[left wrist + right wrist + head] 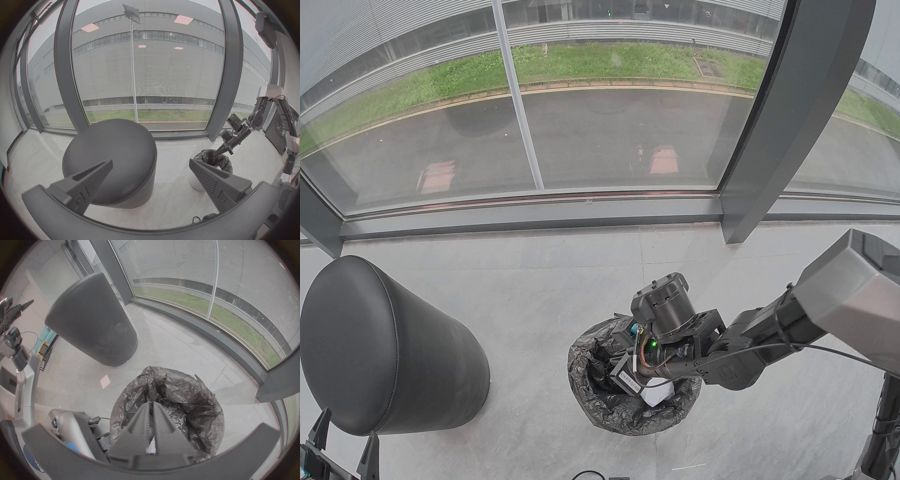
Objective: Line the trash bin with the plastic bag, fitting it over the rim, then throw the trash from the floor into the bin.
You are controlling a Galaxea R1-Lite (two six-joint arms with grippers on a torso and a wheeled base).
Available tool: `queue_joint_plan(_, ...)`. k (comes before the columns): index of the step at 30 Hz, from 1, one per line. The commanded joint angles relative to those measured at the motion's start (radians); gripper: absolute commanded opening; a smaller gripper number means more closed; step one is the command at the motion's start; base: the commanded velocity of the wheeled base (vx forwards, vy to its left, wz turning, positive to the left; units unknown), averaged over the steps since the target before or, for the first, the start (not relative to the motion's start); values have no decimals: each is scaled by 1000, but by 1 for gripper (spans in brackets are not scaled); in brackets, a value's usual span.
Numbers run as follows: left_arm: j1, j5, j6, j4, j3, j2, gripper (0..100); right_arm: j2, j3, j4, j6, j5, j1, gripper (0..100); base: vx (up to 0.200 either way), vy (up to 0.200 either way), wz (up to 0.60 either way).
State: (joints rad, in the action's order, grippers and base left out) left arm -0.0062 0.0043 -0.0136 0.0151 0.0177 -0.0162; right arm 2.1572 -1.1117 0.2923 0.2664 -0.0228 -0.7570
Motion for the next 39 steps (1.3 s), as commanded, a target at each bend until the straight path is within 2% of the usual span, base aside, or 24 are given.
queue_joint_plan(1,0,0,0,0,-15,15,100,131,-10,65,1,-23,8,0,0,0,0)
queue_joint_plan(5,0,0,0,0,-13,13,100,161,-28,77,1,-28,13,0,0,0,0)
queue_joint_plan(11,2,0,0,0,-15,15,100,202,-112,19,-6,-23,28,0,0,0,0)
queue_joint_plan(16,0,0,0,0,-13,15,100,233,-295,-168,-16,-25,48,0,0,0,0)
queue_joint_plan(17,0,0,0,0,-13,15,100,233,-295,-168,-16,-25,48,0,0,0,0)
queue_joint_plan(18,0,0,0,0,-15,15,100,251,-389,-254,-38,-26,48,0,0,0,0)
queue_joint_plan(23,0,0,0,0,-13,15,100,316,-642,-476,-99,-28,48,0,0,0,0)
queue_joint_plan(24,0,0,0,0,-13,15,100,319,-649,-483,-101,-28,48,0,0,0,0)
queue_joint_plan(27,0,0,0,0,-13,15,100,365,-774,-621,-144,-28,48,0,0,0,0)
queue_joint_plan(37,0,0,0,0,-13,15,100,380,-760,-665,-161,-32,56,0,0,0,0)
queue_joint_plan(39,0,0,0,0,-13,15,100,388,-764,-664,-159,-52,64,0,0,0,0)
